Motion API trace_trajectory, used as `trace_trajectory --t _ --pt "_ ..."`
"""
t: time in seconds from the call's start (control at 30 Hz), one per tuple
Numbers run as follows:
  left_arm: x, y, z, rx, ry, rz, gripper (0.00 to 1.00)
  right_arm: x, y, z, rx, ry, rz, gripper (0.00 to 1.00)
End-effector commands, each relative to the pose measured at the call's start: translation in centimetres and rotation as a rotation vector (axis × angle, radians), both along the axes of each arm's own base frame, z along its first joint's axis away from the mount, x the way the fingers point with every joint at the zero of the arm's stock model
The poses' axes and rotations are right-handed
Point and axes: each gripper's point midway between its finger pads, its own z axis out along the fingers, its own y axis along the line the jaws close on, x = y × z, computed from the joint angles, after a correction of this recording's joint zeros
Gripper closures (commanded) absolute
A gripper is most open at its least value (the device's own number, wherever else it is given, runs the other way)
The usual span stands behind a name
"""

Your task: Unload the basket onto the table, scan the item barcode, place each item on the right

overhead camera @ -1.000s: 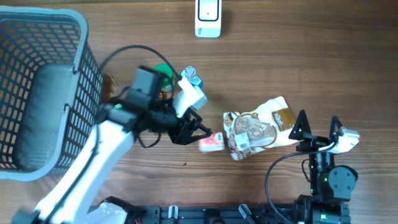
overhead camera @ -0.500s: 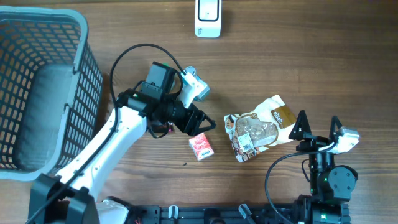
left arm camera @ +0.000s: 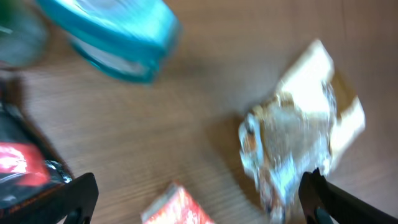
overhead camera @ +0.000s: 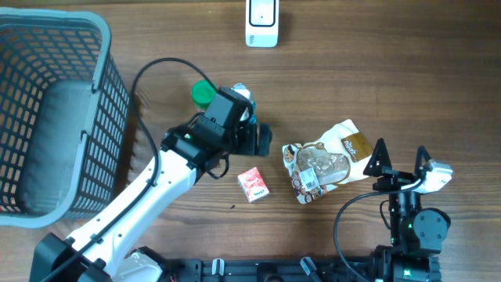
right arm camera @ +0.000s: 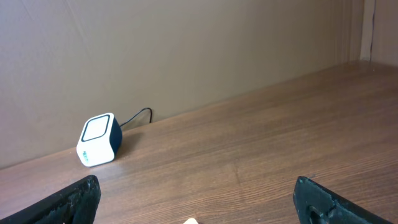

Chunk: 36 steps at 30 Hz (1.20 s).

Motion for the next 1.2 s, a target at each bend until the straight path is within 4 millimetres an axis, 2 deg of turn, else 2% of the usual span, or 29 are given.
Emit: trace_trajectory --t 0.0,0.03,0.1,0.2,0.23,0.27,0.33,0.47,0.57,0.63,0.7,0.8,0.9,1.03,1.1,1.17 --pt "5.5 4.7 2.8 -0.073 -0.126 0.393 0.00 0.0 0.2 0.2 -0.018 -0.008 0.013 0.00" --pt "7.8 6.6 4.9 -0.128 -0.206 0.462 0.00 0.0 0.2 0.2 -0.018 -0.008 0.013 0.00" --pt "10.0 9.1 7.9 -0.177 -0.326 0.516 0.00 0.0 0.2 0.2 -0.018 -0.008 0.013 0.00" --pt "11.8 12.4 12.2 -0.178 -0.509 0.529 0.00 0.0 0.2 0.2 -0.018 -0.008 0.013 0.00" --pt "12.3 14.6 13.9 -0.171 -0.579 0.565 0.00 0.0 0.2 0.2 -0.017 -0.008 0.013 0.00" --pt "12.5 16.2 14.6 -0.165 -0.607 0.599 0.00 0.0 0.2 0.2 -0.017 -0.008 0.013 0.00" --pt "12.7 20.6 15.6 -0.139 -0.648 0.698 0.00 0.0 0.3 0.2 -0.010 -0.008 0.014 0.00" --pt "12.3 28.3 15.7 -0.062 -0.679 0.858 0.00 0.0 0.2 0.2 0.060 -0.015 0.013 0.00" --pt "11.6 31.3 15.4 0.021 -0.682 0.884 0.00 0.0 0.4 0.2 0.088 -0.016 0.025 0.00" --pt "11.5 32.0 15.6 0.024 -0.690 0.887 0.00 0.0 0.6 0.2 0.170 -0.023 0.032 0.00" --pt "11.7 31.4 15.6 -0.003 -0.687 0.855 0.00 0.0 1.1 0.3 0.217 -0.026 0.062 0.00" --pt "12.1 29.8 15.5 -0.033 -0.676 0.795 0.00 -0.1 3.5 0.6 0.214 -0.024 0.205 0.00" --pt "12.4 28.9 15.9 0.004 -0.705 0.734 0.00 -0.4 5.2 0.8 0.212 -0.019 0.301 0.00" --pt "13.1 28.8 18.5 -0.021 -0.814 0.715 0.00 -0.7 6.3 0.8 0.211 -0.013 0.370 0.00" --pt "13.6 28.5 21.5 -0.058 -0.937 0.689 0.00 -0.7 6.4 0.8 0.212 -0.011 0.378 0.00" --pt "13.7 28.2 23.1 -0.074 -1.000 0.675 0.00 -0.6 6.4 0.6 0.214 -0.003 0.377 0.00"
